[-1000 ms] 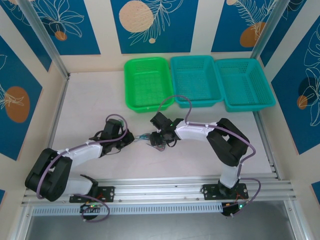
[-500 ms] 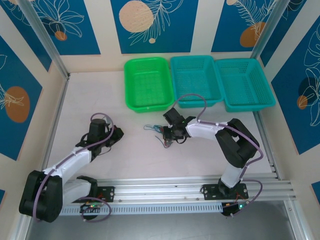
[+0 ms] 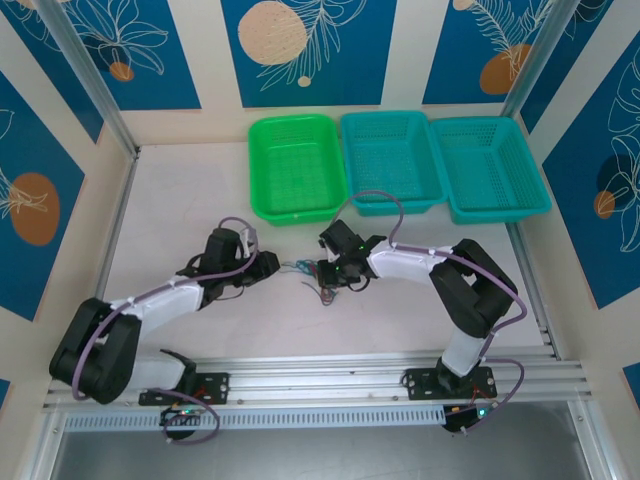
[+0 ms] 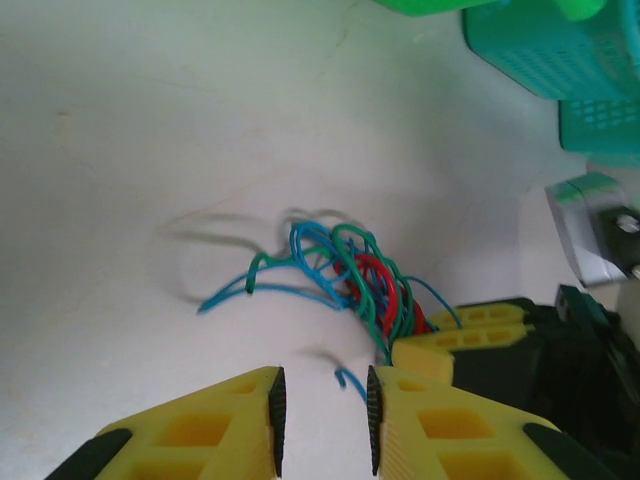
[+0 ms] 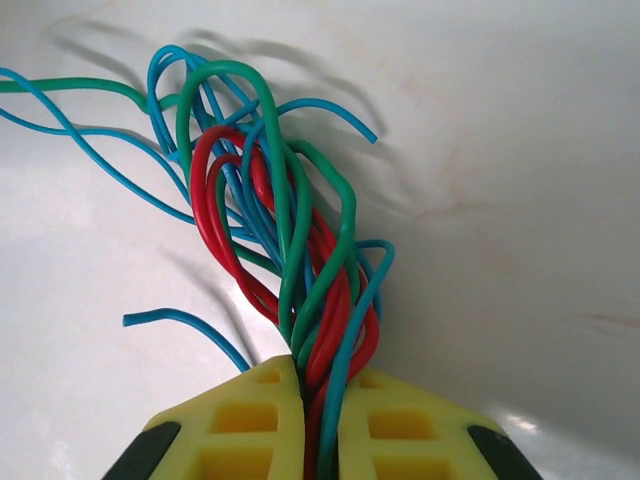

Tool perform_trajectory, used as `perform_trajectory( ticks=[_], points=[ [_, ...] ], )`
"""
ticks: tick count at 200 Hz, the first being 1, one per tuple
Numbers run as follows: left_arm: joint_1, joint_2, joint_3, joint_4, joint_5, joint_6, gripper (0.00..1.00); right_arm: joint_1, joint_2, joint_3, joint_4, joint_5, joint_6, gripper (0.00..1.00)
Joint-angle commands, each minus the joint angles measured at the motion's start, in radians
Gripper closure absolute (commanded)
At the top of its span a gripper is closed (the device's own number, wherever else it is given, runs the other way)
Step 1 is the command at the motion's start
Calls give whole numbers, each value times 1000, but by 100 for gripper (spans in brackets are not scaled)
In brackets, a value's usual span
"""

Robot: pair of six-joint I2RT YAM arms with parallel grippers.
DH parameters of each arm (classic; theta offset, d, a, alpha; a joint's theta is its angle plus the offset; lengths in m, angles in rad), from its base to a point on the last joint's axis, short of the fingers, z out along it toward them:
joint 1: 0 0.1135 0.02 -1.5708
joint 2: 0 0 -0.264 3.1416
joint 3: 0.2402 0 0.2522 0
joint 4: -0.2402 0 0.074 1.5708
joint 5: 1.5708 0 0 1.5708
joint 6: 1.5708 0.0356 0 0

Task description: Untangle the cables

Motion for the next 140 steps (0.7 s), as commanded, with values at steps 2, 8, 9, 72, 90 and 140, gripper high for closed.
perform_trajectory(
  ticks=[2,8,9,72,90,140],
  points=[
    [-21,66,-10,111,-8,-72,71,24,-1,33,-12,-71,4,89],
    [-25,85,-4,112,-12,-74,72,28,2,36,-12,-71,5,89],
    [-26,88,-2,112,-14,-75,72,29,3,37,-13,-72,5,89],
    [-29,154,20,55,-104,-37,74,45,20,40,-7,-75,18,90],
    [-27,162,8,50,-113,-32,74,44,24,41,-6,-75,19,90],
    [-33,104,20,27,-100,110,66,45,19,48,-19,-75,15,85]
  ],
)
